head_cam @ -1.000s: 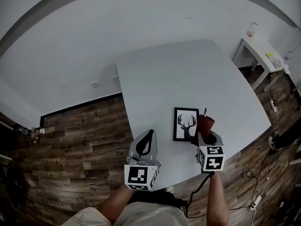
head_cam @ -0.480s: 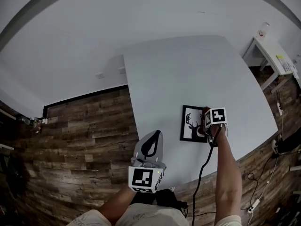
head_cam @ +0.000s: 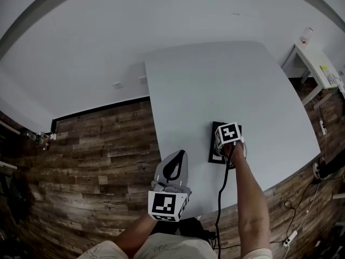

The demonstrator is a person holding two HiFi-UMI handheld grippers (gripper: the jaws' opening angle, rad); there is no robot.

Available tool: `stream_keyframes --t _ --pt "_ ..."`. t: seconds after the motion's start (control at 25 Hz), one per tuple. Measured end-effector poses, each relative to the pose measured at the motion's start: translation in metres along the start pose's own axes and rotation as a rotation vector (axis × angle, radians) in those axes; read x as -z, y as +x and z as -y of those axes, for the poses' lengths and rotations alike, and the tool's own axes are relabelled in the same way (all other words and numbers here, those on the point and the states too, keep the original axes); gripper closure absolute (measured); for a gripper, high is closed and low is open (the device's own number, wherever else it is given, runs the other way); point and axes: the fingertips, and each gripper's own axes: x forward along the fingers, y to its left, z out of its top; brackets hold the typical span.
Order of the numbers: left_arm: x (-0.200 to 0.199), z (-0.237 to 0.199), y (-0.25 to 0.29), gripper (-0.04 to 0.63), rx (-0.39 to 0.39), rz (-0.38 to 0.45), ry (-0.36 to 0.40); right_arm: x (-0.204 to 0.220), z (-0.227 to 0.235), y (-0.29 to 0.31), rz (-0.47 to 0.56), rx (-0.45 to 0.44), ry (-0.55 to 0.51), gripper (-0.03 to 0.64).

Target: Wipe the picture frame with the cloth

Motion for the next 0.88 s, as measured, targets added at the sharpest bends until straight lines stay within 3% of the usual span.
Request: stream_keyframes --t 0.28,0.88 --pt "0.002 0.000 -0.002 0.594 -0.003 -0.004 -0.002 -0.008 -0.017 0.002 0.002 -0.013 -0.028 0.512" --pt "0.005 0.021 0.006 0.594 0.035 -0.010 -0.016 0.057 0.079 -0.021 -0.044 0.088 0.105 0.511"
